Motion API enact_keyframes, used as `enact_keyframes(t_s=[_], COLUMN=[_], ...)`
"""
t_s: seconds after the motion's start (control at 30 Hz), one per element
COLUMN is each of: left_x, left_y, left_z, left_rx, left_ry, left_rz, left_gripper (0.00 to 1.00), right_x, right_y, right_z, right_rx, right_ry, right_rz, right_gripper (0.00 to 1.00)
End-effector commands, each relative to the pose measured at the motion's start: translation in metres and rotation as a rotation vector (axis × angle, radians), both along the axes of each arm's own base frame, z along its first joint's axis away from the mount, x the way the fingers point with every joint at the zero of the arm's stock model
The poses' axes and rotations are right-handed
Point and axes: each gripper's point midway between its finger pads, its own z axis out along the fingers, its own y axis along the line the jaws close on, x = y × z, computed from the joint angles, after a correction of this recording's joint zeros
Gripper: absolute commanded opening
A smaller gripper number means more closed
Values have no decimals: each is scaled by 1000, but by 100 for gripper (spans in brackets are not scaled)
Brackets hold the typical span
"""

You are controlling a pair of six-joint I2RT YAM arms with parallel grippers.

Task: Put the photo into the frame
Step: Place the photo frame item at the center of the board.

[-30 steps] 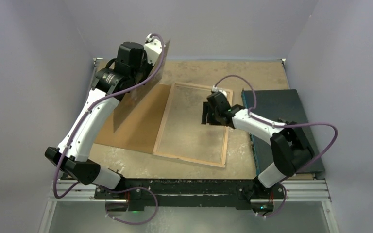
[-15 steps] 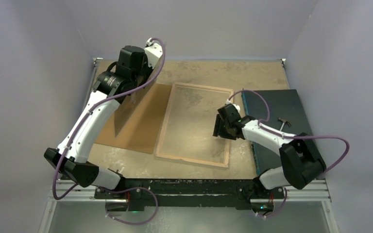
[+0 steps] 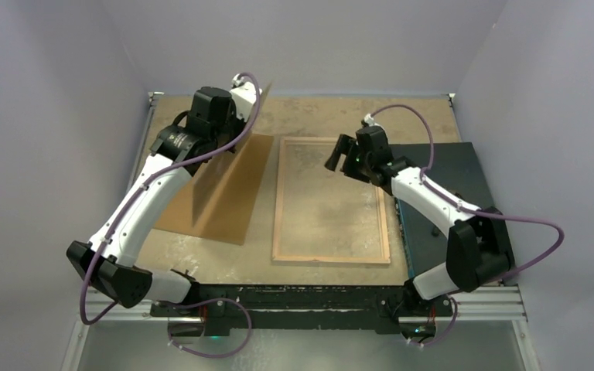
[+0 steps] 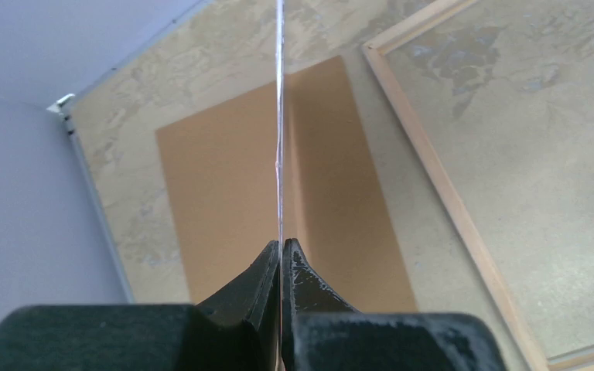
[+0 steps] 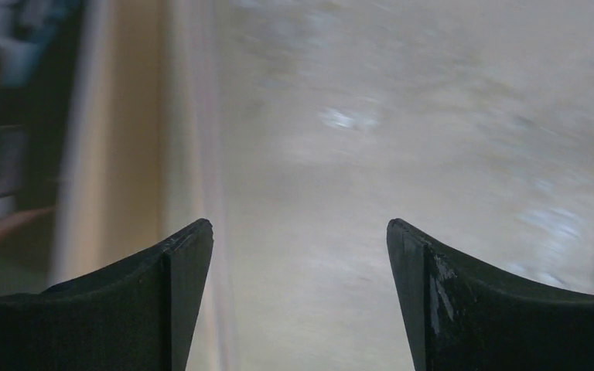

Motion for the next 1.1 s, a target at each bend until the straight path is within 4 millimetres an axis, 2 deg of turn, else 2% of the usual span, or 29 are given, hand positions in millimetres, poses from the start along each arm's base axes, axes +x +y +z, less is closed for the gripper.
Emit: enact_keyframes(t_s=[0.0, 0.07, 0.17, 0.3, 0.5, 0.7, 0.9, 0.97, 1.03, 1.07], left_x=[-9, -16, -28, -35, -39, -36, -37, -40, -46, -48], left_y=[-26, -37, -58, -77, -97, -108, -120, -122, -125, -126], left_z=[-7, -26, -46, -66, -80, -91, -91, -92, -93, -93], left_rx=[-175, -230, -330, -416, -505, -541, -589, -598, -614, -624], left_ry=[23, 88, 187, 284, 362, 403, 433, 448, 466, 472], left_rz=[-41, -59, -106, -129, -164, -175, -207, -220, -242, -254], left_gripper=[0, 0, 0, 0, 0, 0, 0, 11, 29, 34], right_x=[18, 17, 12, 5, -4, -14, -13, -12, -10, -10], right_y=[78, 100, 121, 129, 128, 136, 149, 150, 150, 150], right_z=[85, 92, 87, 87, 99, 118, 108, 103, 98, 96], right_rx=[360, 499, 675, 861, 1003, 1127, 1139, 1134, 1122, 1115], right_ry=[-155, -128, -74, -69, -125, -177, -145, -140, -134, -134], right_rz=[104, 106, 124, 125, 126, 134, 129, 124, 114, 112], right_gripper=[87, 92, 96, 99, 99, 99, 99, 99, 99, 99])
